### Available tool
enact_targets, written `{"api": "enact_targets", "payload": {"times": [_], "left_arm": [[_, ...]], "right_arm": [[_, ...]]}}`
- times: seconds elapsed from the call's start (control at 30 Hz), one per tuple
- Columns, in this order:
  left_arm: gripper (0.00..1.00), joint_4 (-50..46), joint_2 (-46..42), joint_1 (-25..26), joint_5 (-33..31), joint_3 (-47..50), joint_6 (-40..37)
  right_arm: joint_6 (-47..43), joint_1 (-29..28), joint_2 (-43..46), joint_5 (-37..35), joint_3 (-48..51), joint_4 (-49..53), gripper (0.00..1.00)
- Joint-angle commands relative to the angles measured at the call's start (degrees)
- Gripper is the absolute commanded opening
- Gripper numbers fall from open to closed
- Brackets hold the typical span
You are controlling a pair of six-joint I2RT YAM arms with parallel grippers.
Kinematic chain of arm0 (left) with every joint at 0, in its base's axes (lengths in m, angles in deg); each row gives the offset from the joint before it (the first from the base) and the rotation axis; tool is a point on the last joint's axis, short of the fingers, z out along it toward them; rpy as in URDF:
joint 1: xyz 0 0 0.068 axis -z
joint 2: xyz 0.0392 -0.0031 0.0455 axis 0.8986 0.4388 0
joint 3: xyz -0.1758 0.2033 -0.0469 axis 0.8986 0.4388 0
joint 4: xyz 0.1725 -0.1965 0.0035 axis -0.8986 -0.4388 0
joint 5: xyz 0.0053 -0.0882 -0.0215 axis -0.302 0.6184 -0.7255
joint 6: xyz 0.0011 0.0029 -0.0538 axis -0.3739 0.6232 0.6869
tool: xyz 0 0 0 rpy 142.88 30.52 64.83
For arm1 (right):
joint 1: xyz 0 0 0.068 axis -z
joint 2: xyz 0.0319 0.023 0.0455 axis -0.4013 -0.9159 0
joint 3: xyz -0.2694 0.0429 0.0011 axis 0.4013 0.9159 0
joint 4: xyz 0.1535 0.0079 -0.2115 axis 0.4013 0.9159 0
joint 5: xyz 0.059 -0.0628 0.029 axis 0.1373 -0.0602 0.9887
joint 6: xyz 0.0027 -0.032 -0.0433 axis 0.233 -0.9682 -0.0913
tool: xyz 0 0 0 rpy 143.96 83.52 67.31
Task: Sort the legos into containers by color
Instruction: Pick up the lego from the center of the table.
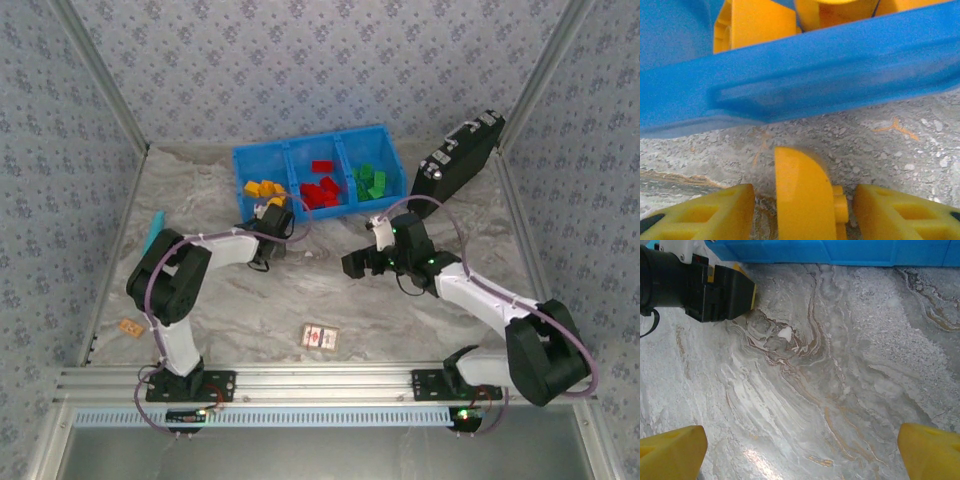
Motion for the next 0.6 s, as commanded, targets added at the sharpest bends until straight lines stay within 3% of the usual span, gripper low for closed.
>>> {"api": "enact_targets", "payload": {"times": [0.0,0.2,0.57], "left_arm": [[0.54,2.76,3.12,-0.52,2.60,-1.39,-0.41],[0.39,3.77,3.45,-0.70,3.92,-0.72,-0.72],[0.27,3.15,-1.09,-0.57,5.62,4.25,0.64]], "right_arm": [[-1.08,0.30,-0.86,-0.72,-0.69,-0.53,1.00],[-0.99,0.39,-2.29,-0.78,-1.02,-0.70,1.00],[-0.65,0.10,-2.16,-0.46,-1.31,-0.95,1.00]]}}
